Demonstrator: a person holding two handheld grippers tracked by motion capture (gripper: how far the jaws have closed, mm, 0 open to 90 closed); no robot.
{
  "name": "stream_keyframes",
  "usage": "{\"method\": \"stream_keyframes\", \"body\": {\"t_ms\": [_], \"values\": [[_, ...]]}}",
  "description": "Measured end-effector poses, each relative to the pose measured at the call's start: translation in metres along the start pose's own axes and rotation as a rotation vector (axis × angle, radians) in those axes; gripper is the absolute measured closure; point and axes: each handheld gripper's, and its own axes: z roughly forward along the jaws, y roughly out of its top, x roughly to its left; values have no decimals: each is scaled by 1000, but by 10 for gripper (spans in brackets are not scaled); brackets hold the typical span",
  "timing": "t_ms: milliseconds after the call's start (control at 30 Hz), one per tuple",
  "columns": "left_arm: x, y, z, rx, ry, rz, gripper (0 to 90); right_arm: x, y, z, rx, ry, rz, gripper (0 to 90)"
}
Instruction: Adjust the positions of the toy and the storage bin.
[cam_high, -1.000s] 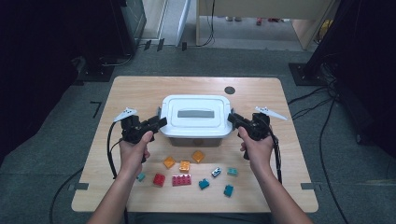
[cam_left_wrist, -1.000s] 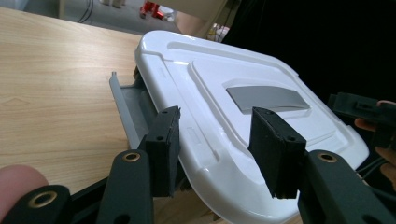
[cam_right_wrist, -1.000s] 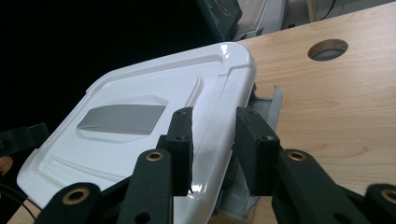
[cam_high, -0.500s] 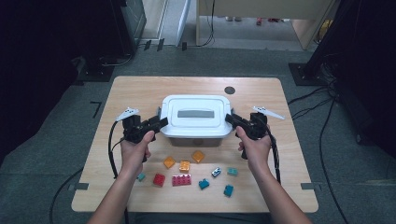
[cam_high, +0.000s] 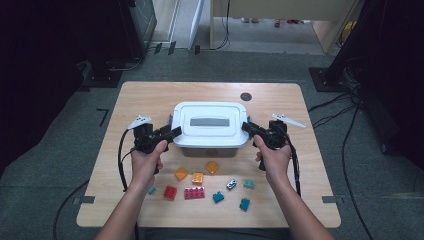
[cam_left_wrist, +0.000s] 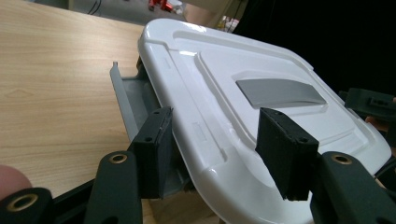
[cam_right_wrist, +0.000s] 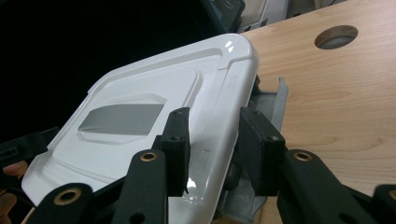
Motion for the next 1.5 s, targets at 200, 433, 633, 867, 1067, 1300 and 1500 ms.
{"method": "stream_keyframes", "body": {"t_ms": [200,433,633,867,1067,1300,1500], "values": [[0,5,-3,-5,-22,-15,462,-1,2,-1,-5,4,18,648],[4,6,2,34,-16,-35,458,-4,2,1,16,0,22,643],[4,4,6,52,-10,-34,450,-5,2,3,18,20,39,637],[4,3,6,45,-3,-38,468,-5,2,2,22,20,60,658],[3,4,4,33,-7,-39,469,-5,4,0,13,35,78,660],[1,6,2,20,-9,-42,477,-3,4,-2,8,40,79,660],[0,8,0,2,-16,-39,488,-3,4,-3,4,34,72,685]]}}
